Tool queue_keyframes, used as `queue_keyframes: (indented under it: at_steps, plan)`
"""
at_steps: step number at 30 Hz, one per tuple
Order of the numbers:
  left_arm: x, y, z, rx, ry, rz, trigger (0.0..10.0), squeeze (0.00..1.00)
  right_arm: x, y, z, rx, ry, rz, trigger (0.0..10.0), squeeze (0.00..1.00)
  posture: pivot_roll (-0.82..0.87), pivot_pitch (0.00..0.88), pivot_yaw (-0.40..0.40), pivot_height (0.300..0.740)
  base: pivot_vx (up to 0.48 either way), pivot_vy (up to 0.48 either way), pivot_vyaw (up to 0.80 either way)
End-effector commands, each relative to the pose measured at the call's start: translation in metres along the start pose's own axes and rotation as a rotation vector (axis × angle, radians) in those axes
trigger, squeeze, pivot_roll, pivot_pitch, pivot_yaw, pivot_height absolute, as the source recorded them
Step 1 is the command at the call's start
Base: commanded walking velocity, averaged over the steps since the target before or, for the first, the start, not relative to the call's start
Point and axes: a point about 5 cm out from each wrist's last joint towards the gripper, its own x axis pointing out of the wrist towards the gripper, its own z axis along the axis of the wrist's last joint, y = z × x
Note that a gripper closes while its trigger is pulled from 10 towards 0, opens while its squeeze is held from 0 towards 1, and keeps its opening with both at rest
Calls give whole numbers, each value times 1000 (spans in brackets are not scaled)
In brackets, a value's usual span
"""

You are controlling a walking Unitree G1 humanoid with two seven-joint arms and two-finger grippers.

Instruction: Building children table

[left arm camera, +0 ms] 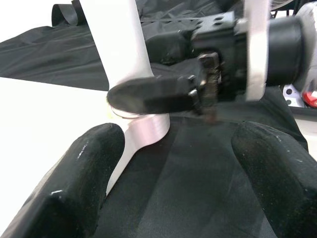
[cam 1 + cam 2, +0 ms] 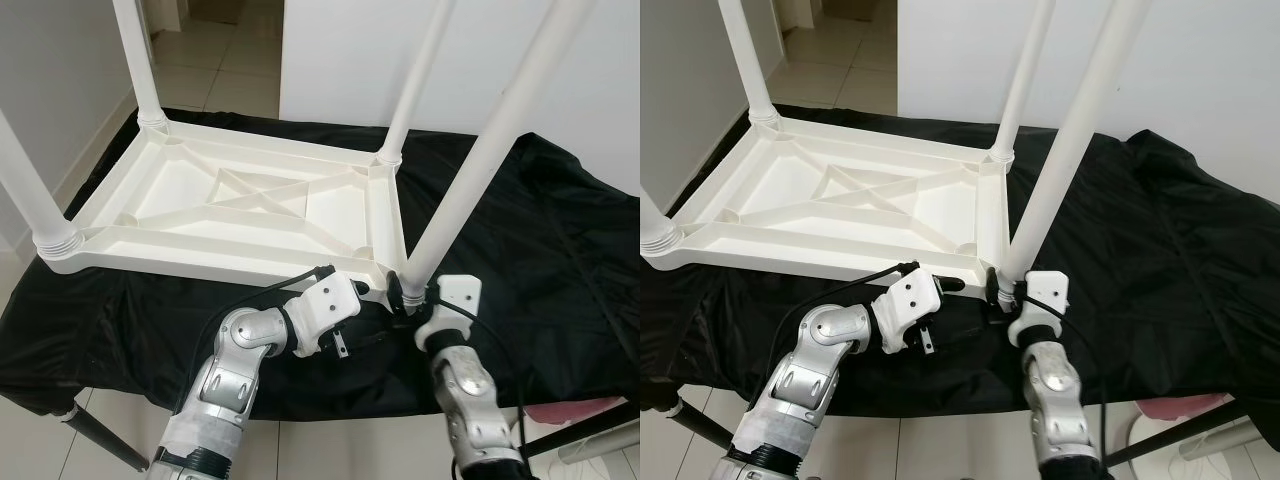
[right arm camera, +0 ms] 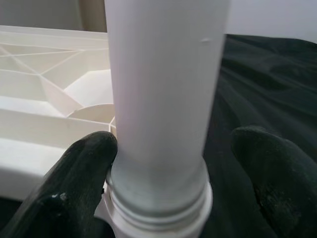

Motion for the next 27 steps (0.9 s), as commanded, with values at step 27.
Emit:
queue_keyframes:
  at_steps: [27]
  plan:
    - [-5,-2,3,-84,-41,163,10000,0,10,-18,2,-78,-16,308,10000,0,-2,0,-90,740,0,0,0]
